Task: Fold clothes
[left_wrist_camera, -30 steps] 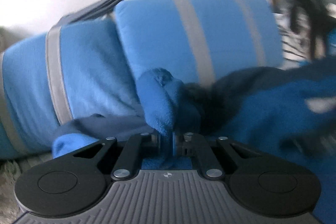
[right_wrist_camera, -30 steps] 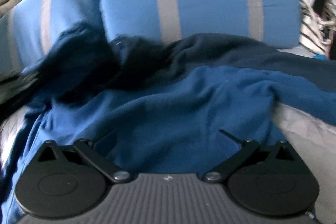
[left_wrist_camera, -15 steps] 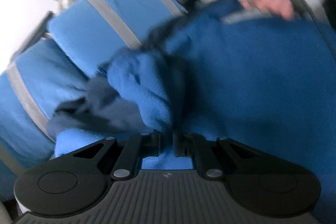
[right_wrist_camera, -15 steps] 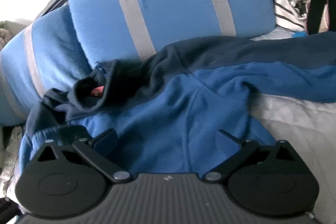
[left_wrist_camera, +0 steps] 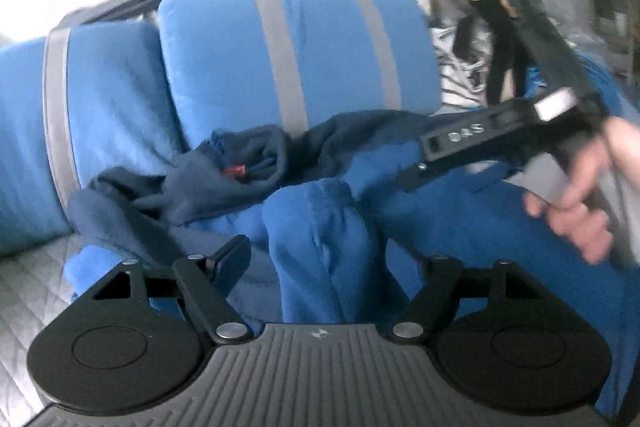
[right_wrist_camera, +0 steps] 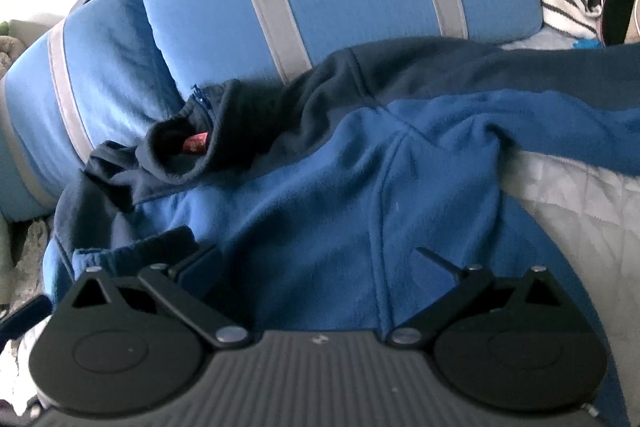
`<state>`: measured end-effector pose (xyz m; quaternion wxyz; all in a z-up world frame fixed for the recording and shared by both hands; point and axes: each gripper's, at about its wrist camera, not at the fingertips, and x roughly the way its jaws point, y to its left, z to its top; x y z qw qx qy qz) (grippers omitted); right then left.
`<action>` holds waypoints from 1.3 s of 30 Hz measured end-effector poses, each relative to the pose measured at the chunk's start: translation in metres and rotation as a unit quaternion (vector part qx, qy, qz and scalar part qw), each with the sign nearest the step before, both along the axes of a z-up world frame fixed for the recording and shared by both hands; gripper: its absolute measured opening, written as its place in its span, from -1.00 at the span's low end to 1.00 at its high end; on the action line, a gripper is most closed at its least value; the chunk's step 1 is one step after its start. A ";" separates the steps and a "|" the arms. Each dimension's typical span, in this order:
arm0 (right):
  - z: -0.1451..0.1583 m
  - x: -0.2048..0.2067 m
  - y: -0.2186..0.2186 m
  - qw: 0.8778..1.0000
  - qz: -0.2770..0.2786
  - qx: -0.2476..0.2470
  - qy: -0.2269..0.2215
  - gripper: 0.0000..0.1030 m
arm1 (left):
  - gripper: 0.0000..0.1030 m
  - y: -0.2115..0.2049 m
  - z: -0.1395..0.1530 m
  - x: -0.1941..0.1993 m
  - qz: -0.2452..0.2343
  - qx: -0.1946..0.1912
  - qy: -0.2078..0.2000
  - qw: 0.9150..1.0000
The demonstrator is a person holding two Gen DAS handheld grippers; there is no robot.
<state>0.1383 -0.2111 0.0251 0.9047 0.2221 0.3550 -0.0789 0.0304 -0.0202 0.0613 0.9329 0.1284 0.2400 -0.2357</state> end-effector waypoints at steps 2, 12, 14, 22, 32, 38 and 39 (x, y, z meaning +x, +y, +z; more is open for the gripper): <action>0.000 0.000 0.000 1.000 -0.001 0.001 0.002 1.00 | 0.44 -0.007 -0.001 0.005 0.005 0.008 0.002 1.000; -0.001 -0.003 -0.004 1.000 0.005 0.007 0.006 1.00 | -0.18 0.002 0.000 0.039 0.065 -0.094 0.104 0.988; -0.002 -0.003 -0.005 1.000 0.005 0.011 0.011 1.00 | -0.44 0.011 -0.001 0.046 0.076 -0.117 0.124 0.983; -0.007 -0.003 0.002 0.999 0.013 0.009 0.029 1.00 | -0.79 0.031 0.015 0.041 0.112 -0.135 0.101 0.979; -0.023 0.000 0.019 0.997 0.040 -0.017 0.069 1.00 | -0.81 0.171 0.138 0.002 0.290 -0.165 -0.147 0.931; -0.027 0.001 0.027 0.995 0.046 -0.050 0.067 0.99 | -0.81 0.283 0.133 -0.040 0.470 -0.062 -0.211 0.855; -0.029 0.001 0.029 0.995 0.049 -0.058 0.067 1.00 | -0.81 0.299 0.118 -0.045 0.492 -0.048 -0.198 0.846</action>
